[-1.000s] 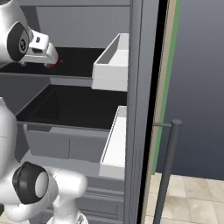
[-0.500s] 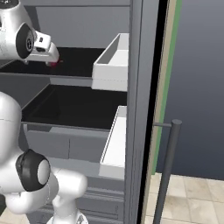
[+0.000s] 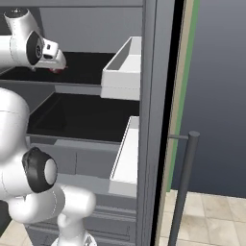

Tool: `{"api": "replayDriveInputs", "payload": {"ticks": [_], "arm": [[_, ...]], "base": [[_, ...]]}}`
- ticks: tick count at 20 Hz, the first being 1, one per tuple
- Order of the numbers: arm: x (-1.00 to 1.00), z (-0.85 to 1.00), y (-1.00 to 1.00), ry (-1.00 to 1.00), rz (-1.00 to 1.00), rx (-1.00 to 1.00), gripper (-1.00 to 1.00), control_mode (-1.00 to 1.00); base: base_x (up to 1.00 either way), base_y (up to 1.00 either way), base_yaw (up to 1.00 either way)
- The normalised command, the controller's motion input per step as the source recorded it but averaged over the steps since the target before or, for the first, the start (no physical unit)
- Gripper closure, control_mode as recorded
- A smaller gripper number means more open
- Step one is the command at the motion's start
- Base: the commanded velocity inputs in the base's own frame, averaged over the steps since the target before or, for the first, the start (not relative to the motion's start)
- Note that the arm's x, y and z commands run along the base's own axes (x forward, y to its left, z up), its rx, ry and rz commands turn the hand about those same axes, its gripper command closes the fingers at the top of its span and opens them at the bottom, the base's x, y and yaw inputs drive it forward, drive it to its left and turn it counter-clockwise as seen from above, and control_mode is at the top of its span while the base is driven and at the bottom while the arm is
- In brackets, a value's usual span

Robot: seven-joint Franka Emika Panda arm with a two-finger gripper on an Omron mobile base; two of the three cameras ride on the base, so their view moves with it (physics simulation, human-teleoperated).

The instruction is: Open the fridge, remove the pear, lime, and steak, and place them on any counter.

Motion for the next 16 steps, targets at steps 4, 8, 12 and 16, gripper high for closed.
{"api": "replayDriveInputs", "payload": {"ticks": [4,8,12,16], "arm": [[0.68,-0.22,0.00,0.00,0.00,0.00,-1.00,-1.00],[0.76,-0.04,0.01,0.00,-0.01,0.00,-1.00,-1.00],[0.70,0.00,0.00,0.02,-0.01,0.00,-1.00,-1.00],[0.50,-0.05,0.03,0.05,-0.02,0.00,-1.00,-1.00]], "base": [[0.00,0.00,0.00],[0.00,0.00,0.00],[0.00,0.00,0.00],[0.00,0.00,0.00]]}}
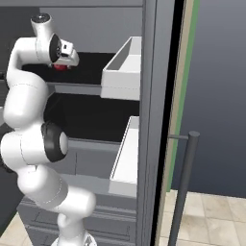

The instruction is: Open the fridge, remove the pear, lime, and steak, and place them on any counter.

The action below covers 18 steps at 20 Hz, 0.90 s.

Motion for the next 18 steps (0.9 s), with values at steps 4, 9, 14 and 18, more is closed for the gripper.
{"api": "replayDriveInputs", "payload": {"ticks": [4,9,14,18], "arm": [[0.06,-0.21,0.02,0.11,-0.02,0.00,-1.00,-1.00],[0.04,-0.31,0.01,0.03,-0.02,0.00,1.00,-1.00],[0.04,-0.27,0.00,0.00,0.00,0.00,1.00,-1.00],[0.02,-0.22,0.00,0.00,-0.02,0.00,1.00,-1.00]], "base": [[0.00,0.00,0.00],[0.00,0.00,0.00],[0.00,0.00,0.00],[0.00,0.00,0.00]]}}
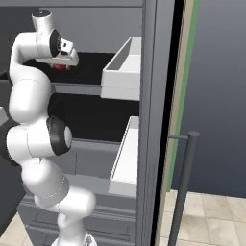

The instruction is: Open the fridge, remove the pear, lime, and steak, and place them on any counter.

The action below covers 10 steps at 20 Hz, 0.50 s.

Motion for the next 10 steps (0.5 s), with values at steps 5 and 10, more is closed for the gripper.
{"api": "replayDriveInputs", "payload": {"ticks": [5,10], "arm": [[0.07,-0.21,0.00,-0.04,-0.01,-0.03,1.00,-1.00],[-0.20,-0.22,0.00,-0.22,0.00,-0.02,1.00,-1.00]], "base": [[0.00,0.00,0.00],[0.00,0.00,0.00]]}}
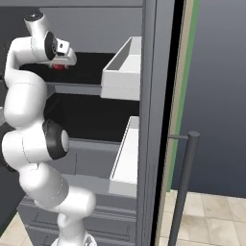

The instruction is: Open the fridge, remove the pear, lime, and steak, and place them on any counter.

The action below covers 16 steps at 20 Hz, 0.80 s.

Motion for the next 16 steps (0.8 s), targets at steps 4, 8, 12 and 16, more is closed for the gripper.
{"api": "replayDriveInputs", "payload": {"ticks": [4,8,12,16], "arm": [[-0.85,-0.14,0.00,-0.16,0.00,0.00,1.00,-1.00],[-1.00,-0.01,0.00,-0.14,0.00,0.00,1.00,-1.00],[-1.00,0.33,-0.04,-0.08,0.00,0.00,1.00,-1.00],[-1.00,0.28,-0.16,-0.06,0.00,0.00,1.00,-1.00]], "base": [[0.00,0.00,0.00],[0.00,0.00,0.00],[0.00,0.00,0.00],[0.00,0.00,0.00]]}}
